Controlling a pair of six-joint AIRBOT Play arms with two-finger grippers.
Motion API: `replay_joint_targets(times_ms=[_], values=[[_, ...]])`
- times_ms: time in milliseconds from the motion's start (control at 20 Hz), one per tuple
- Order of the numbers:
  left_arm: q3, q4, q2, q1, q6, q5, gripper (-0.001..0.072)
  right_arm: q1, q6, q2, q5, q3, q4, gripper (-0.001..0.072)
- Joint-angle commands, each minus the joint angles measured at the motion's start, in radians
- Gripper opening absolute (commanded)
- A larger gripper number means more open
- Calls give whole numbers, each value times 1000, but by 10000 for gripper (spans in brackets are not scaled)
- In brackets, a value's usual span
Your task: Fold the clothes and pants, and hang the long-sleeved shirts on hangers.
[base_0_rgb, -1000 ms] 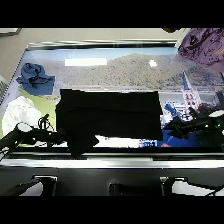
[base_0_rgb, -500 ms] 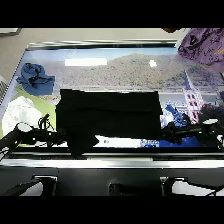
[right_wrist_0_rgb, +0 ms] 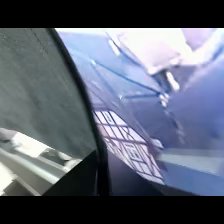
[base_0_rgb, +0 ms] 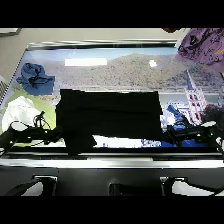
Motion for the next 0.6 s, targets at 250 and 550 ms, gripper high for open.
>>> replay_joint_targets(times_ms=[250, 550], values=[[48, 271, 301, 96, -106, -282, 14, 0, 214, 396, 133, 3, -193, 31], [109, 261, 338, 64, -114, -223, 14, 0, 169, 465, 93, 3, -65, 30]])
